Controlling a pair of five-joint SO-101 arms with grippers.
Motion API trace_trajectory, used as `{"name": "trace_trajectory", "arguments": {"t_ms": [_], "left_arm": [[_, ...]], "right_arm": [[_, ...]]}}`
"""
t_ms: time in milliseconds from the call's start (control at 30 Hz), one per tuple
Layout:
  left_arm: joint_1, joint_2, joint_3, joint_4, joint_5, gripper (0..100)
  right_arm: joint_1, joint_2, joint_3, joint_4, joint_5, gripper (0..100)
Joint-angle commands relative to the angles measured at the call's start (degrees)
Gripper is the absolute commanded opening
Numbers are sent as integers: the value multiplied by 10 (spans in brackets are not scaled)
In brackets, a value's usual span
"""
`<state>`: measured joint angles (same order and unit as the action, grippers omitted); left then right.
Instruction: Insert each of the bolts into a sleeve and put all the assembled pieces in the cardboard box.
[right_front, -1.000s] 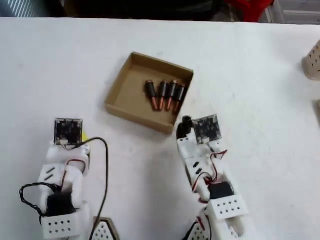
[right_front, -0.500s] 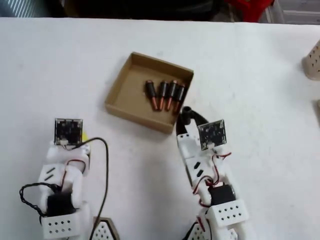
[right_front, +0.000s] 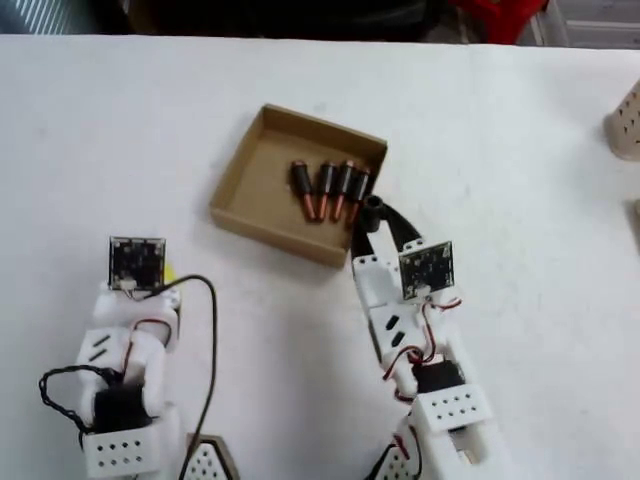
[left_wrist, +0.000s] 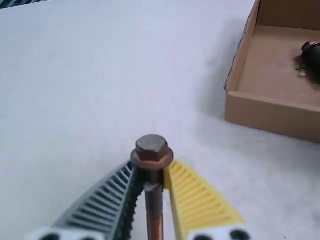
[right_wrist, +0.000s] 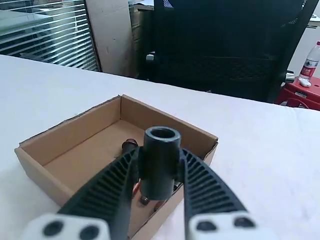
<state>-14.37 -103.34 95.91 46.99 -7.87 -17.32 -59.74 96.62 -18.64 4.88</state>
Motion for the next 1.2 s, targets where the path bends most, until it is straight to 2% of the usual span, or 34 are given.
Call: {"name": "trace_trajectory", "arguments": {"t_ms": [0, 400, 533, 733, 867, 1167], "left_arm": [[-7, -15, -4, 0, -4, 24], [-7, -15, 2, -8, -4, 24], [-7, -15, 2, -8, -4, 24], [-7, -15, 2, -8, -4, 24], [-7, -15, 2, -8, -4, 24], [-7, -15, 2, -8, -4, 24]], "right_arm": [[-1, 116, -5, -124, -1, 16], [-7, 451, -7, -489, 16, 16], [-34, 560, -5, -596, 48, 16], [-65, 729, -25, -794, 49, 16], [-85, 792, -40, -823, 50, 16], [-168, 784, -39, -822, 47, 16]]}}
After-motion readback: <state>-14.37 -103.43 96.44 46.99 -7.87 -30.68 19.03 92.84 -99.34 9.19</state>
